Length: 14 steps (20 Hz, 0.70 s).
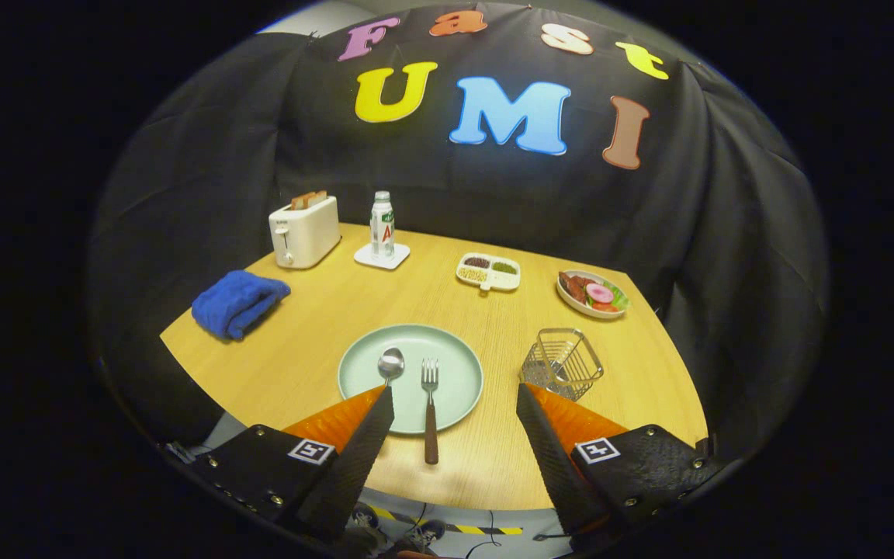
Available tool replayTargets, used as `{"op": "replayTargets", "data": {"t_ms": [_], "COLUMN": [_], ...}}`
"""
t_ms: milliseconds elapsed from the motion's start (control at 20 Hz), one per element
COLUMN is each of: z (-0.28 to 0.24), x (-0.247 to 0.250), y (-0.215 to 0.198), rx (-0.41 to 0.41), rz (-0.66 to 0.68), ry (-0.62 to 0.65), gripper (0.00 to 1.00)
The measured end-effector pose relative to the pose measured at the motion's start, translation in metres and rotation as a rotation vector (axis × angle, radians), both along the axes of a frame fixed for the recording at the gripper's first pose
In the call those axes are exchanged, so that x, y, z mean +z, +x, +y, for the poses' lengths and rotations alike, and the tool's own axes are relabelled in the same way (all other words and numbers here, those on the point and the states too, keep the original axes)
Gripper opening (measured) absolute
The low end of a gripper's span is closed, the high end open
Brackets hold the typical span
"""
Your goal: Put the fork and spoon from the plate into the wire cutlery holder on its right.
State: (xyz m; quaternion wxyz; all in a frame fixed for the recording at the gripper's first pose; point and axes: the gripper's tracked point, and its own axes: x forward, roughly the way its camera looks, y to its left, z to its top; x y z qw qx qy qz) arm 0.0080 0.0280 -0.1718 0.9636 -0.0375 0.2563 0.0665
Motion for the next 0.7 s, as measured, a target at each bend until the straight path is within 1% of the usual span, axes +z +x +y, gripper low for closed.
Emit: {"op": "replayTargets", "data": {"t_ms": [300,400,500,600,650,700], "z": [0.005,0.007,0.007,0.009,0.012,0.012], "x": [-0.058,-0.078,-0.09,-0.098,-0.1,-0.102], "y": [0.001,0.003,0.007,0.01,0.011,0.012], "rx": [0.049,0.058,0.06,0.067,0.084,0.093], "rz": [0.168,0.228,0.267,0.285,0.287,0.296], "ry": [-0.033,-0.021,-0.007,-0.014,-0.011,-0.017], "gripper": [0.97,0.96,0.82,0.81,0.81,0.79]}}
